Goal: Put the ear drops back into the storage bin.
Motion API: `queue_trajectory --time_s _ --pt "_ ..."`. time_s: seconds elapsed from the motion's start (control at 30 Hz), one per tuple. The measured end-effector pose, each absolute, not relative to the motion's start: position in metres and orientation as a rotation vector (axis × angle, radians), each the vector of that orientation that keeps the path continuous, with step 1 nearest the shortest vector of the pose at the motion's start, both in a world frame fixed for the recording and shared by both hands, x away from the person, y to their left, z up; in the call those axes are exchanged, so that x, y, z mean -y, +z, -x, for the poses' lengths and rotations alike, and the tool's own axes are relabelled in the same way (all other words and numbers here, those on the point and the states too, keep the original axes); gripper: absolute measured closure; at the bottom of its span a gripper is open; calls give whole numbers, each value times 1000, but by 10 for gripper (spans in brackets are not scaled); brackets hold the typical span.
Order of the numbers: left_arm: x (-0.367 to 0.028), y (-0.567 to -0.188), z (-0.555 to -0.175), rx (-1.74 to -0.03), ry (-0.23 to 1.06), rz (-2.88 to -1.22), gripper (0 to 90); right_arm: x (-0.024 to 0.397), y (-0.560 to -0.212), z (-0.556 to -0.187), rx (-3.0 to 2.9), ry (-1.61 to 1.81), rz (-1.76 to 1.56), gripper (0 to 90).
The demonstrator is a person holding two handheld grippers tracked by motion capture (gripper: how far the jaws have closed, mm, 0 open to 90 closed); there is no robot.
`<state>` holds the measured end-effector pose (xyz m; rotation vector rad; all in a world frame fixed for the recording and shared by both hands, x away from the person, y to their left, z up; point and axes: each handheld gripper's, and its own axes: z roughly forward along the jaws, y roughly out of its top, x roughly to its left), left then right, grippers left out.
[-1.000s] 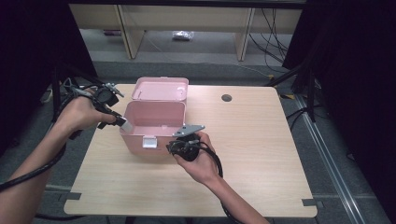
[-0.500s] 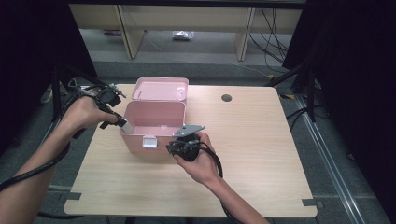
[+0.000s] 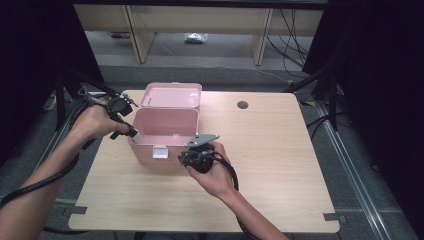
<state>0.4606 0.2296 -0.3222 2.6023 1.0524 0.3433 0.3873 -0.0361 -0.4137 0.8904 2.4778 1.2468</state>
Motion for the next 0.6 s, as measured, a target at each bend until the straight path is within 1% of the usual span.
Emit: queue_trajectory --time_s 0.03,0.07,0.3,0.6 --pt "-229 -323 -461 -1055 344 -2596 714 36 -414 -387 -2478 1247 -889 783" --pt "-229 -324 -460 -1087 316 -2590 714 36 -414 -387 -2478 1248 -890 783" --pt "-230 -331 -463 -1102 332 -2600 714 37 -414 -387 -2482 1244 -901 782" --pt "-230 -336 -465 -1117 319 -2619 714 36 -414 -386 -2483 1245 -908 782"
